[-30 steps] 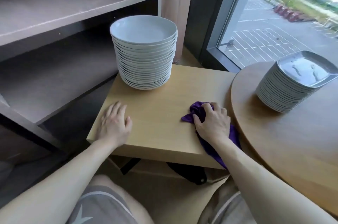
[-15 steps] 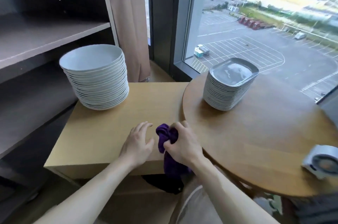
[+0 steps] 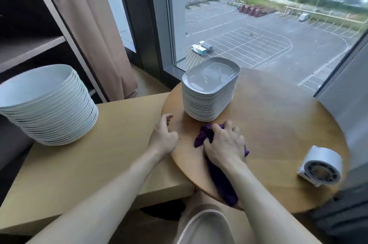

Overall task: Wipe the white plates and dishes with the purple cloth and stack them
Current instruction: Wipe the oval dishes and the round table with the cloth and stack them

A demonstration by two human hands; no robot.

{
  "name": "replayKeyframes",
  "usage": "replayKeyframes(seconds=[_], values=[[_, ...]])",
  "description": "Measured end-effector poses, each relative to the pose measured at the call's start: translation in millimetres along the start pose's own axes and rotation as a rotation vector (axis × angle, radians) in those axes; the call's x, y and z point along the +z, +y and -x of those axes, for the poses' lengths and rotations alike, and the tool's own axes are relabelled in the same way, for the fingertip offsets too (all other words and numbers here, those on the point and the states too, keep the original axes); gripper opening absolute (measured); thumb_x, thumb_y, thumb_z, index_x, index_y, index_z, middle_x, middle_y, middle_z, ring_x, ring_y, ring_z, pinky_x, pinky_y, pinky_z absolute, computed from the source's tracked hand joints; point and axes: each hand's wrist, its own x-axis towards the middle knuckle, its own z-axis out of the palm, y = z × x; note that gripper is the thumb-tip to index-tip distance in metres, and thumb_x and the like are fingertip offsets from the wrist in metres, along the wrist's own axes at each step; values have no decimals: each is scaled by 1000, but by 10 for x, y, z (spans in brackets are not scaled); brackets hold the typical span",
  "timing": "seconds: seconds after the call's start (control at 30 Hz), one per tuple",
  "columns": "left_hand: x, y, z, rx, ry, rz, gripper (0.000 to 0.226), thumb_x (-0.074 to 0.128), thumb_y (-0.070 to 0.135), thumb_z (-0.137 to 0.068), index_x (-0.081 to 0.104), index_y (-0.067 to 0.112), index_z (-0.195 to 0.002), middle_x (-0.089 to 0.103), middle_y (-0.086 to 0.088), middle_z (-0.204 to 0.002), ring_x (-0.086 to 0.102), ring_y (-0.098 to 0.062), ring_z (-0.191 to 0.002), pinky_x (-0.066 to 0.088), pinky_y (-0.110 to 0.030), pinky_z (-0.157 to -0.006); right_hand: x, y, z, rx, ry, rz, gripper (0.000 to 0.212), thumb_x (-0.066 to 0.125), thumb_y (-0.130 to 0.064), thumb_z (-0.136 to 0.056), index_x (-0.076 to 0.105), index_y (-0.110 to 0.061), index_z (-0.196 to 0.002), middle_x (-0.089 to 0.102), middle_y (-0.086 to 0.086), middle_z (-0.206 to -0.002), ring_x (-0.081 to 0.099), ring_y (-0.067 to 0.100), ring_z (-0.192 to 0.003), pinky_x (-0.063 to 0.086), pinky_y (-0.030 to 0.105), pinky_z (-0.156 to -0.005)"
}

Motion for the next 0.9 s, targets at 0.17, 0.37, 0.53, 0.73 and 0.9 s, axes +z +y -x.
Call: replayKeyframes(seconds=[0.17,0.37,0.53,0.73,0.9], values=[[-58,27,-217,-61,-61,10,65,47,-7,-85,44,17,-146,50,-8,-145,47,-21,-134,38,-31,-110,239,-726,123,-366,-71,6,31,56,-46,-90,61,-29,-116,45,3,-124,44,33,-110,36,44,-84],[-184,-39,-295,-24,-139,-10,78,60,18,-71,43,22,-148,52,-4,-144,50,-17,-134,42,-33,-109,58,-185,-15,-408,-135,16,28,54,-44,-78,62,-31,-100,44,-5,-111,44,27,-102,35,39,-77],[86,-44,-376,13,-155,4,108,88,28,-76,18,30,-158,42,-2,-156,44,-15,-140,33,-25,-107,-162,474,-611,111,-5,42,26,54,-35,-84,60,-26,-108,46,2,-122,44,31,-115,39,43,-95],[555,76,-458,94,-64,23,145,99,40,-60,-6,30,-160,28,-3,-164,25,-16,-151,22,-32,-123,-183,685,-1422,401,152,-176,40,54,-27,-89,61,-30,-128,48,7,-134,41,37,-127,34,49,-108],[772,161,-598,90,80,-63,158,91,72,-36,5,24,-160,32,1,-162,28,-20,-150,26,-42,-124,-215,773,-2085,365,126,-371,41,53,-28,-89,67,-46,-123,50,-4,-139,40,33,-131,29,45,-112]])
